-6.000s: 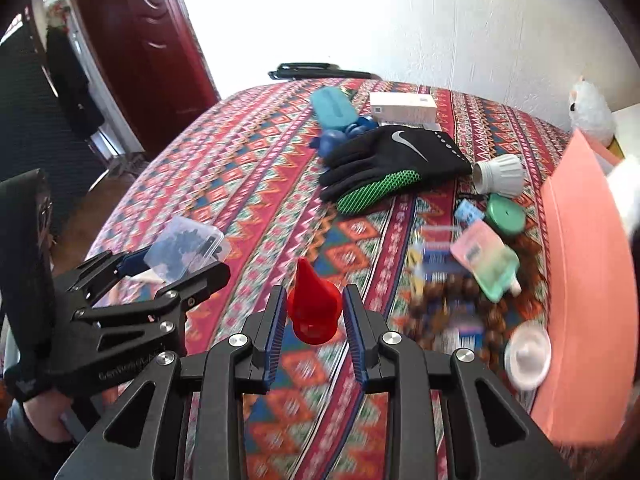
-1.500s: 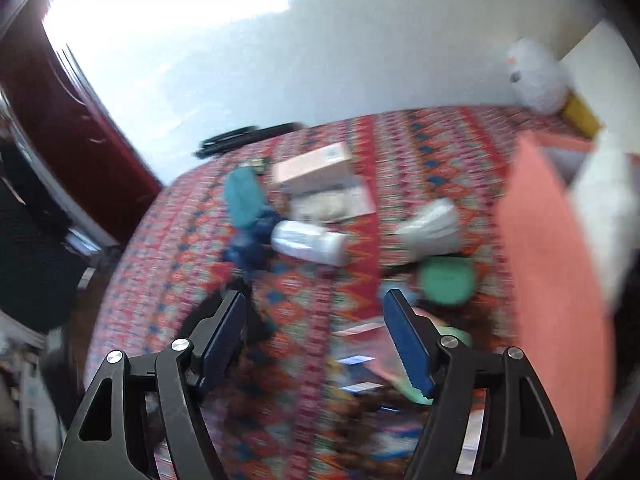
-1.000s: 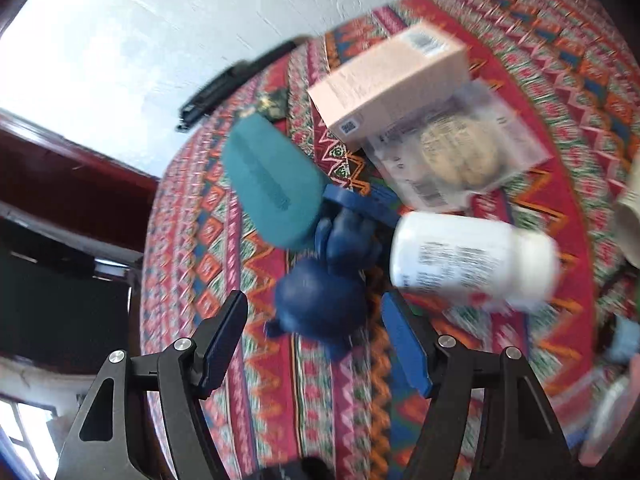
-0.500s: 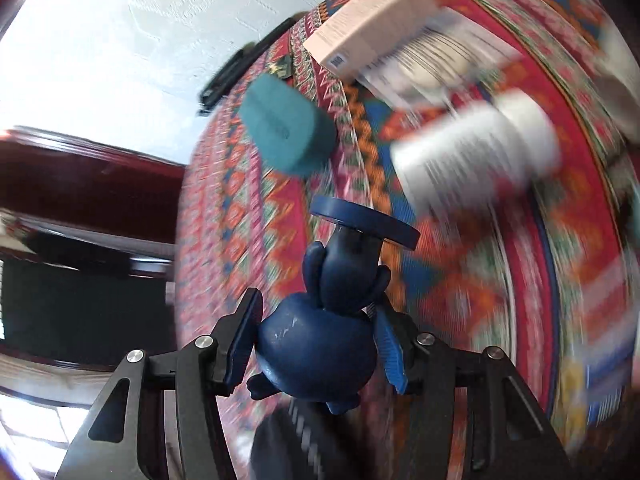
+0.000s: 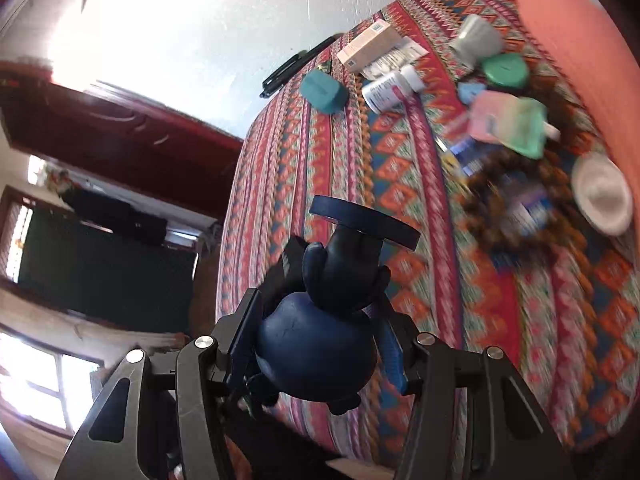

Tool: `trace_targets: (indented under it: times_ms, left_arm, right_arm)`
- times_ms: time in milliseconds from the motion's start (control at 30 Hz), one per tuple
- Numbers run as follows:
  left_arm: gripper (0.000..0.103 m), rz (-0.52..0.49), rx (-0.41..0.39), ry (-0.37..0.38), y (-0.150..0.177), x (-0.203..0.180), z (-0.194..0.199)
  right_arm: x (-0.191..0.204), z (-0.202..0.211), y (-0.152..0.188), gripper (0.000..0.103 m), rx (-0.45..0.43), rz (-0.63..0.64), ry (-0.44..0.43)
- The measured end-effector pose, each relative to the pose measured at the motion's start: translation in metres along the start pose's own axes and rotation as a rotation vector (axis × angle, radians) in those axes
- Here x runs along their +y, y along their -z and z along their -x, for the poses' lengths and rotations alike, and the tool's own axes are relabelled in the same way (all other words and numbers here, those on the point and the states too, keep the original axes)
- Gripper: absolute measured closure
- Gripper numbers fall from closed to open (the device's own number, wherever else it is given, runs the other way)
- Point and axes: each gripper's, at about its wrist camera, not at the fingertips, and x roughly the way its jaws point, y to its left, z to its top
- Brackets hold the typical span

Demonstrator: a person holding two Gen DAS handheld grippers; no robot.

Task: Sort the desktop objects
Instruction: 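Carry glove and blue figurine into the orange box while both grippers open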

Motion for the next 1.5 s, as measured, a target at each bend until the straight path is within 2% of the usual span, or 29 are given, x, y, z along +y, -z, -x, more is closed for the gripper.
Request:
trace_targets:
  times_ms: [200, 400, 533, 667, 800, 967, 1167, 1333, 1467, 1500]
  left_arm:
    - [0.085, -0.092, 0.034, 0.064, 0.026, -0.051, 0.019]
    - [0.085, -0.198, 0.048, 0.161, 0.034, -0.113, 0.03]
    - [0.085, -0.254, 0.097, 0.276, 0.033, -0.161, 0.026]
    - [0.085, -0.357, 0.077, 0.322, 0.029, -0.217, 0.027]
    - [0.085, -0.433, 0.059, 0.367, 0.013, -0.272, 0.025]
    - [0.085, -0.488, -0.006, 0.371, -0.023, -0.325, 0.019]
    - [0.084, -0.471, -0.02, 0.376, -0.076, -0.375, -0.016]
    - [0.084, -0.444, -0.002, 0.368, -0.103, -0.397, -0.059]
    - [0.084, -0.414, 0.024, 0.35, -0.114, -0.404, -0.098]
    - [0.08, -0.404, 0.034, 0.347, -0.115, -0.405, -0.107]
  right_arm:
    - [-0.015, 0.061, 0.061, 0.046, -0.042, 0.025, 0.04]
    - [-0.038, 0.131, 0.103, 0.046, -0.159, -0.004, 0.095]
    - [-0.054, 0.182, 0.123, 0.046, -0.263, -0.02, 0.181]
    - [-0.074, 0.238, 0.143, 0.046, -0.369, -0.048, 0.261]
    - [-0.088, 0.285, 0.154, 0.046, -0.468, -0.043, 0.381]
    - [-0.096, 0.324, 0.132, 0.046, -0.556, 0.005, 0.503]
    - [-0.107, 0.343, 0.072, 0.046, -0.621, 0.075, 0.582]
    - [-0.119, 0.336, 0.015, 0.046, -0.625, 0.123, 0.631]
    - [-0.143, 0.319, -0.032, 0.046, -0.594, 0.133, 0.655]
    - [-0.151, 0.315, -0.042, 0.046, -0.581, 0.131, 0.656]
